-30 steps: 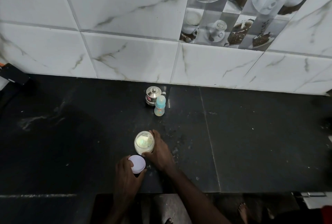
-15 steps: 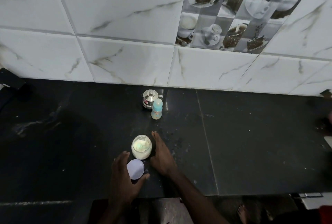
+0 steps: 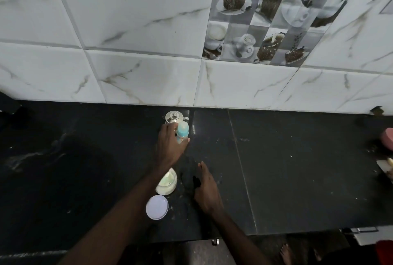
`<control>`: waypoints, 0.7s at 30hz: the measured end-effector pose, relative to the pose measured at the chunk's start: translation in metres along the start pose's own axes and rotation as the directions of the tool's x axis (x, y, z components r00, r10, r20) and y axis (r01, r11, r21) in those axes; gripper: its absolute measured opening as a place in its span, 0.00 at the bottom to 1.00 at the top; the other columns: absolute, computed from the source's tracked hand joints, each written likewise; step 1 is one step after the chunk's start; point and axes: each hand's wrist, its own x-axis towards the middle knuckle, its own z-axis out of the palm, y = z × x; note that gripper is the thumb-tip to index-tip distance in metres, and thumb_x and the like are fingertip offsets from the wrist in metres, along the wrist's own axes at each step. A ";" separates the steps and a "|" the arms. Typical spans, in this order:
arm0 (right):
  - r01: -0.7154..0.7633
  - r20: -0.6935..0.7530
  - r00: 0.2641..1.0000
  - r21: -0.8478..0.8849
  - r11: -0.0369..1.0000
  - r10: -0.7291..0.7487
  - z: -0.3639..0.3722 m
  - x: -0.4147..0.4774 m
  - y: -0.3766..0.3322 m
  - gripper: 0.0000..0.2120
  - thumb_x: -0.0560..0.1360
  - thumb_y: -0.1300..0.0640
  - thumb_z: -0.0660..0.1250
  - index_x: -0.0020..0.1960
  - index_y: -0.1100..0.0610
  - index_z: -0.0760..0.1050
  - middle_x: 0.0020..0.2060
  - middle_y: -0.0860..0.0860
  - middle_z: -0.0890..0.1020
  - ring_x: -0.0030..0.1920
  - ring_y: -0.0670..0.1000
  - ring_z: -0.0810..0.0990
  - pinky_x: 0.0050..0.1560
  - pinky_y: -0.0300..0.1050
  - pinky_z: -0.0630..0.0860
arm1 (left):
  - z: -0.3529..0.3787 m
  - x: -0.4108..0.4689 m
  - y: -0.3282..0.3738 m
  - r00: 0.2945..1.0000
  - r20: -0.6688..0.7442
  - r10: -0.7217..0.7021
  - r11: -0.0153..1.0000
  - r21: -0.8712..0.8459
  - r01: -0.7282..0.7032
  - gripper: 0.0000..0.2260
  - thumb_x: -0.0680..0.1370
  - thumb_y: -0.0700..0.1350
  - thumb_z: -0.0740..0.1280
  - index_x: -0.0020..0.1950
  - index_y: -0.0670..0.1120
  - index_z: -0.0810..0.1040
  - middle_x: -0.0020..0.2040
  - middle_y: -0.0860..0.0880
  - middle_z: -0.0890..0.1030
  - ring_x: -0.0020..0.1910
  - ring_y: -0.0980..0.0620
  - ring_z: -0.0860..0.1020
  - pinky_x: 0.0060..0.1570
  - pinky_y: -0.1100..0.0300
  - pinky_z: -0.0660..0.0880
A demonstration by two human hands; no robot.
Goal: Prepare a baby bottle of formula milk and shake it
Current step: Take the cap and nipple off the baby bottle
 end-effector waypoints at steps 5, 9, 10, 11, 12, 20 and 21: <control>-0.003 -0.060 0.998 -0.081 0.997 -0.002 -0.003 -0.001 0.013 0.37 0.74 0.57 0.58 0.83 0.59 0.54 0.79 0.55 0.64 0.78 0.54 0.64 0.77 0.40 0.58 | 0.004 0.039 0.004 0.977 0.205 -0.065 0.992 0.124 0.040 0.36 0.72 0.50 0.77 0.76 0.47 0.66 0.71 0.41 0.69 0.66 0.36 0.75 0.60 0.43 0.76; -0.010 -0.087 0.996 -0.096 0.995 0.002 -0.001 0.000 0.023 0.34 0.80 0.57 0.62 0.83 0.55 0.54 0.79 0.53 0.66 0.77 0.53 0.66 0.76 0.42 0.60 | 0.010 0.058 -0.002 0.950 0.303 -0.073 0.975 0.222 0.005 0.34 0.72 0.50 0.76 0.76 0.52 0.67 0.73 0.44 0.69 0.67 0.36 0.75 0.61 0.42 0.76; -0.011 -0.084 0.996 -0.099 0.995 0.002 -0.001 0.000 0.023 0.34 0.80 0.56 0.62 0.83 0.55 0.54 0.79 0.53 0.66 0.77 0.53 0.66 0.75 0.42 0.60 | 0.011 0.061 -0.003 0.946 0.319 -0.060 0.973 0.229 -0.016 0.33 0.72 0.50 0.75 0.76 0.53 0.68 0.74 0.44 0.69 0.68 0.37 0.74 0.62 0.42 0.75; -0.014 -0.083 0.997 -0.102 0.995 0.005 -0.002 -0.001 0.022 0.34 0.80 0.54 0.61 0.83 0.55 0.54 0.79 0.53 0.65 0.77 0.53 0.66 0.75 0.41 0.59 | 0.012 0.063 -0.003 0.942 0.334 -0.046 0.971 0.238 -0.037 0.32 0.73 0.50 0.75 0.75 0.53 0.69 0.74 0.45 0.69 0.70 0.38 0.73 0.63 0.42 0.74; -0.017 -0.084 0.996 -0.099 0.995 0.008 -0.002 0.000 0.021 0.34 0.79 0.53 0.61 0.83 0.55 0.54 0.79 0.53 0.65 0.78 0.53 0.65 0.75 0.41 0.59 | 0.012 0.065 -0.003 0.938 0.346 -0.035 0.966 0.251 -0.056 0.31 0.73 0.49 0.74 0.75 0.53 0.70 0.74 0.44 0.69 0.70 0.38 0.73 0.64 0.42 0.74; -0.056 -0.112 0.993 -0.094 0.994 0.046 -0.001 -0.003 0.019 0.34 0.79 0.58 0.62 0.83 0.55 0.55 0.78 0.54 0.67 0.77 0.54 0.67 0.75 0.42 0.61 | 0.019 0.079 -0.006 0.930 0.365 -0.046 0.947 0.312 -0.076 0.26 0.73 0.48 0.73 0.70 0.51 0.72 0.66 0.42 0.76 0.63 0.36 0.77 0.58 0.43 0.77; -0.054 -0.110 0.993 -0.102 0.993 0.043 -0.001 -0.003 0.019 0.35 0.78 0.58 0.61 0.82 0.56 0.55 0.78 0.55 0.67 0.76 0.54 0.67 0.75 0.42 0.61 | 0.020 0.080 -0.007 0.930 0.364 -0.047 0.950 0.304 -0.071 0.26 0.73 0.48 0.74 0.70 0.51 0.72 0.65 0.41 0.76 0.62 0.36 0.77 0.58 0.43 0.77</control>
